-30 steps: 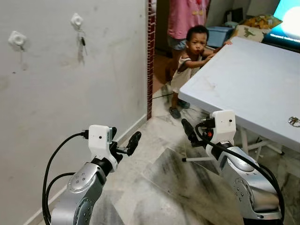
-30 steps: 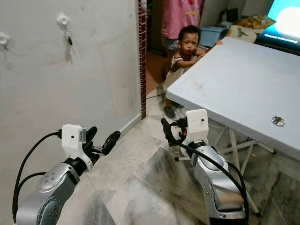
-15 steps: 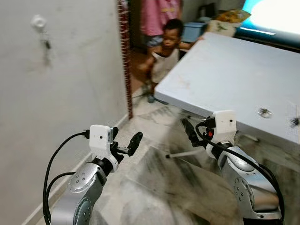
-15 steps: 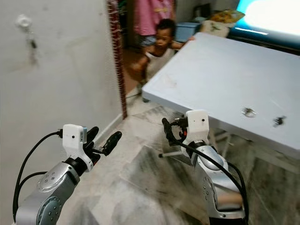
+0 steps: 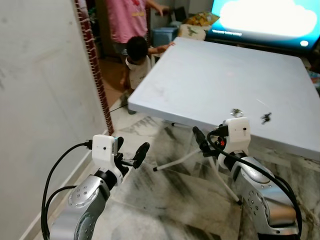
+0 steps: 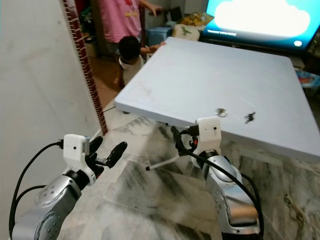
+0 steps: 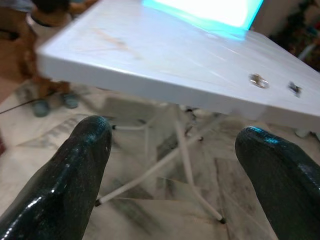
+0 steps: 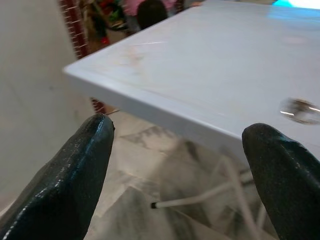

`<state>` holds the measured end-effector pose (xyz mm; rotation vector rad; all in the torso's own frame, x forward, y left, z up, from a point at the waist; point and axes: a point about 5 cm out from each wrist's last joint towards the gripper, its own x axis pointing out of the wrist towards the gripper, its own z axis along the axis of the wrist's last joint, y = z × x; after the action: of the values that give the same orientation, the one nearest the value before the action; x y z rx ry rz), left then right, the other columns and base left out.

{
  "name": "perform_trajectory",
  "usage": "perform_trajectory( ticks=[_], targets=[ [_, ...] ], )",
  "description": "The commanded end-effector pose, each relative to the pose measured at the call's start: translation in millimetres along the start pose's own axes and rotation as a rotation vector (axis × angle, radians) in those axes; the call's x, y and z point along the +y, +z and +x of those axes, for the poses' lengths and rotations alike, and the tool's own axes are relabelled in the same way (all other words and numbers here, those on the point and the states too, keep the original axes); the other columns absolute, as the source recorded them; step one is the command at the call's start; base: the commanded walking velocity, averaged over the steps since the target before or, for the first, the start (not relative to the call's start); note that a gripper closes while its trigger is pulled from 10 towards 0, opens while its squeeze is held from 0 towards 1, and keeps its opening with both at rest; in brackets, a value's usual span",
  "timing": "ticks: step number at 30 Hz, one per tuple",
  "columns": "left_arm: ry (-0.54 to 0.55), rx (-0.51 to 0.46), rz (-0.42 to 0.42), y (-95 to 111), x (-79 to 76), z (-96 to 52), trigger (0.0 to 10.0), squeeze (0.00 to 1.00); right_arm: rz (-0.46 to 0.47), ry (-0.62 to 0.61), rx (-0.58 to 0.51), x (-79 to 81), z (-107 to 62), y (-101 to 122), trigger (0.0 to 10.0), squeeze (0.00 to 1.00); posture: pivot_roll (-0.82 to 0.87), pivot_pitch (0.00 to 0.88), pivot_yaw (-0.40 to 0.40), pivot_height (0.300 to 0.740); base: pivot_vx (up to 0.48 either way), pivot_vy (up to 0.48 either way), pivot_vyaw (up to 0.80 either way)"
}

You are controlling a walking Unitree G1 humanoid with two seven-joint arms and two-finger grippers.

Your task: Hang keys on a hook

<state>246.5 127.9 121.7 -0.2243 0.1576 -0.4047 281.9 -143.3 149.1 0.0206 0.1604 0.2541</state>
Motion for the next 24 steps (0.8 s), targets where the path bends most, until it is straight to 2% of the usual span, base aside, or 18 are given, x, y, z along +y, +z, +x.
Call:
perform_trajectory(
  ticks=[1,7,16,24],
  targets=[
    [-0.020,-0.009,-0.002,2.4,-5.9,2.8,10.0,0.00,-0.012,-0.031,0.004,-8.1,-2.1,1.3,10.0,0.00,-0.01,0.008,0.021,0.740,0.000,-0.349,-0.49],
    [-0.020,-0.007,-0.001,1.7,-5.7,2.5,10.0,0.00,-0.014,-0.035,0.007,-7.5,-3.1,0.5,10.0,0.00,-0.01,0.008,0.021,0.740,0.000,-0.319,-0.48],
    [-0.017,-0.027,-0.004,5.3,-3.6,4.5,10.0,0.00,-0.020,-0.029,0.007,-6.9,-2.2,0.5,10.0,0.00,-0.01,0.009,0.026,0.740,0.000,0.000,-0.46],
    [-0.042,-0.047,-0.003,9.7,-4.6,5.0,10.0,0.00,-0.023,-0.019,0.000,-4.5,-1.8,1.3,10.0,0.00,-0.01,0.011,0.030,0.740,0.000,0.000,0.00]
  ],
)
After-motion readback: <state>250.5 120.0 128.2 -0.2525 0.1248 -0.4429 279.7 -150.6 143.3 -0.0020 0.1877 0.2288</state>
